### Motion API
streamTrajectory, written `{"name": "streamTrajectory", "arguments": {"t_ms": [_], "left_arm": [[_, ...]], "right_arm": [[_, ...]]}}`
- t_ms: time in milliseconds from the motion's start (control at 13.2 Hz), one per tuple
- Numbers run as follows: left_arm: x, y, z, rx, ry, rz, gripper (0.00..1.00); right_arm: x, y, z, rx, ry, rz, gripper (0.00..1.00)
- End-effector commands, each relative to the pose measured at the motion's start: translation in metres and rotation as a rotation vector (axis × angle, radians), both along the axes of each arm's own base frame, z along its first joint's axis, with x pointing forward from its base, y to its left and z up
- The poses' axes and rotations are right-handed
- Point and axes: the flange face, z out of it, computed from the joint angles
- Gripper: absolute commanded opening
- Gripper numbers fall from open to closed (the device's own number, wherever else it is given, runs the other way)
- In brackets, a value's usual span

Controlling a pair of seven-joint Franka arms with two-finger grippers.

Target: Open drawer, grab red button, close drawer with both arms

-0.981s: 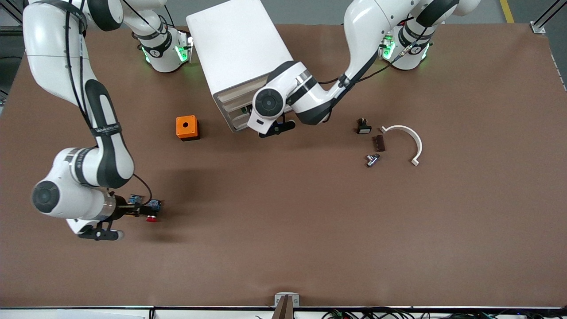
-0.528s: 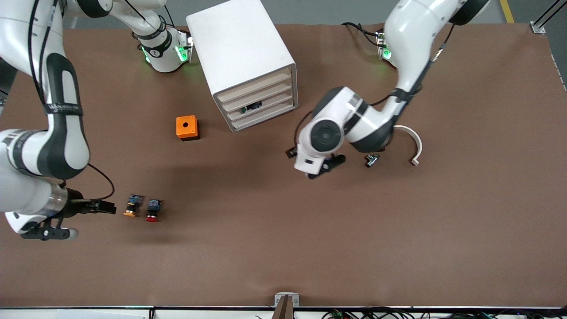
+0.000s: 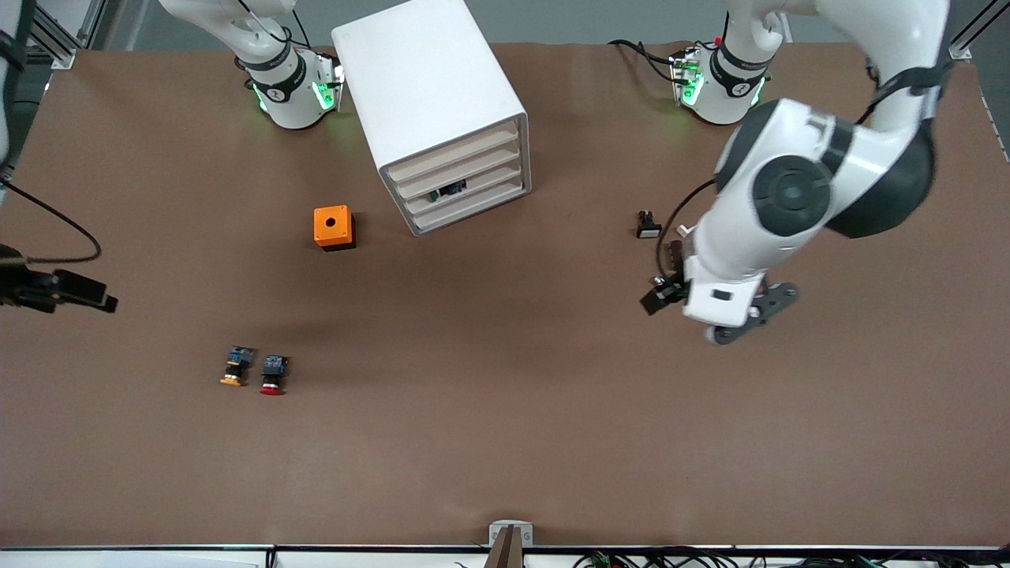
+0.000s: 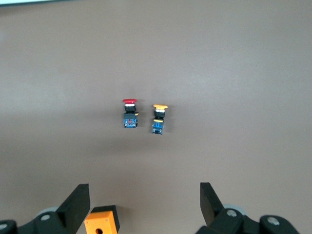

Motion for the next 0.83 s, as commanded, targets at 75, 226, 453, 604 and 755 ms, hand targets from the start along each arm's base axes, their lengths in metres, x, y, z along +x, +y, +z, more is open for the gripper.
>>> {"name": "streamTrajectory", "arguments": {"t_ms": [75, 226, 453, 604, 755], "left_arm": [[-0.008, 0.061, 0.041, 0.033, 0.001, -0.066, 1.0], [-0.007, 0.093, 0.063, 0.03, -0.029, -0.073, 1.0], [-0.016, 0.111, 0.089, 0.033, -0.053, -0.108, 1.0], [-0.021, 0.127, 0.098, 0.041, -0.038, -0.107, 1.0], [-0.03, 0.142, 0.107, 0.049, -0.003, -0.139, 1.0]], "right_arm": [[-0.053, 0.005, 0.041, -0.002, -0.007, 0.015, 1.0], [-0.079, 0.004, 0.036, -0.013, 0.014, 0.006, 1.0], [-0.094, 0.021, 0.022, -0.011, 0.03, -0.012, 1.0], [-0.089, 0.017, 0.028, -0.017, 0.021, -0.016, 1.0], [-0.079, 0.003, 0.029, -0.023, 0.017, -0.05, 1.0]]}}
